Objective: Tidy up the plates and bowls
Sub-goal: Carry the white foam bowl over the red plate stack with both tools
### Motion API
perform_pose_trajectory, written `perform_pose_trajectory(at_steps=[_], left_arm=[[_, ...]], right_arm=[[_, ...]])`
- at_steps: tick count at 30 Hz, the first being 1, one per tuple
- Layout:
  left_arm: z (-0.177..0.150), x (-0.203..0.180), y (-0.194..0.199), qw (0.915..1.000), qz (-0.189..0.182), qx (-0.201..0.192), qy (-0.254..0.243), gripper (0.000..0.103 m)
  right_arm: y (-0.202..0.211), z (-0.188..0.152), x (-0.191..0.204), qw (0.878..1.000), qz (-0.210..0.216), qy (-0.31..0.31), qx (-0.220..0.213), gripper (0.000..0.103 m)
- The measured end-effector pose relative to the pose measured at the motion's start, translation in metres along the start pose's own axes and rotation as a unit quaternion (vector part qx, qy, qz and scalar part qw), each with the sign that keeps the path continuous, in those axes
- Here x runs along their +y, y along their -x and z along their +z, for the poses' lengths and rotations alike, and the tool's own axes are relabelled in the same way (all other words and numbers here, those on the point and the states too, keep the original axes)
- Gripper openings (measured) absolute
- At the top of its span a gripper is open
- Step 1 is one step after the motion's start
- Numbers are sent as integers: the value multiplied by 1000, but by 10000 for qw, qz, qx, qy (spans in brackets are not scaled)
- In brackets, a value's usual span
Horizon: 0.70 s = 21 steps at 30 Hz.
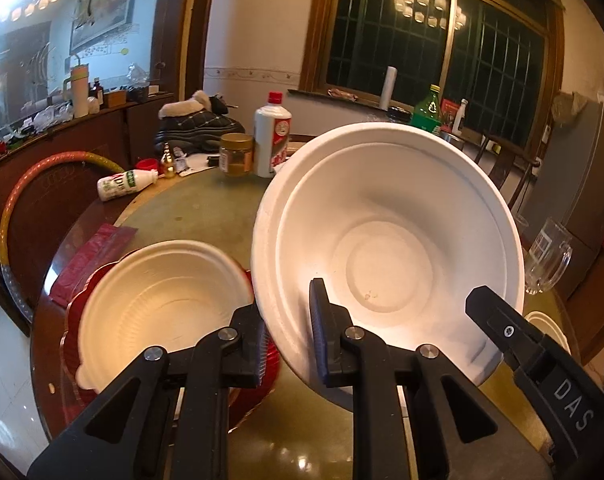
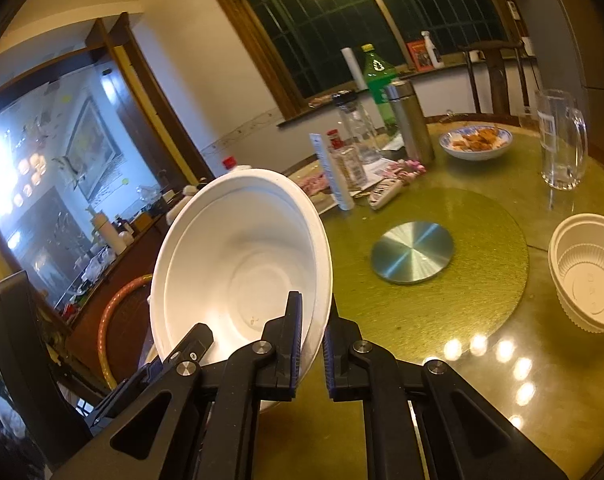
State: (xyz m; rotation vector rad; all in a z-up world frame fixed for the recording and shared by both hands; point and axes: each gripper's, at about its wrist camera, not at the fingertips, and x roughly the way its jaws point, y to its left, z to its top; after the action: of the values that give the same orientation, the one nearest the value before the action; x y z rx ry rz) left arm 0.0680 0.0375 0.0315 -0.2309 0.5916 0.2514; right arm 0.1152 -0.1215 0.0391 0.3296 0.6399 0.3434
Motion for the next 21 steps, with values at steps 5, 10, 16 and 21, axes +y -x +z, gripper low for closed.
perform_pose_trajectory(at_steps=[5, 10, 16, 21], left_arm=[[-2, 27, 11, 9998, 36, 8, 208, 16], [-3, 49, 16, 9993, 112, 35, 352, 16], [-4, 77, 20, 9982, 186, 111, 551, 16], [-6, 94, 21, 9974, 311, 139, 639, 16]], right_arm=[[6, -10, 25, 9998, 86, 195, 38, 9], [2, -19, 47, 9991, 206, 346, 155, 9], [-5, -27, 70, 9974, 369, 515, 345, 9], [-15, -35, 87, 9952, 549, 584, 558, 9]])
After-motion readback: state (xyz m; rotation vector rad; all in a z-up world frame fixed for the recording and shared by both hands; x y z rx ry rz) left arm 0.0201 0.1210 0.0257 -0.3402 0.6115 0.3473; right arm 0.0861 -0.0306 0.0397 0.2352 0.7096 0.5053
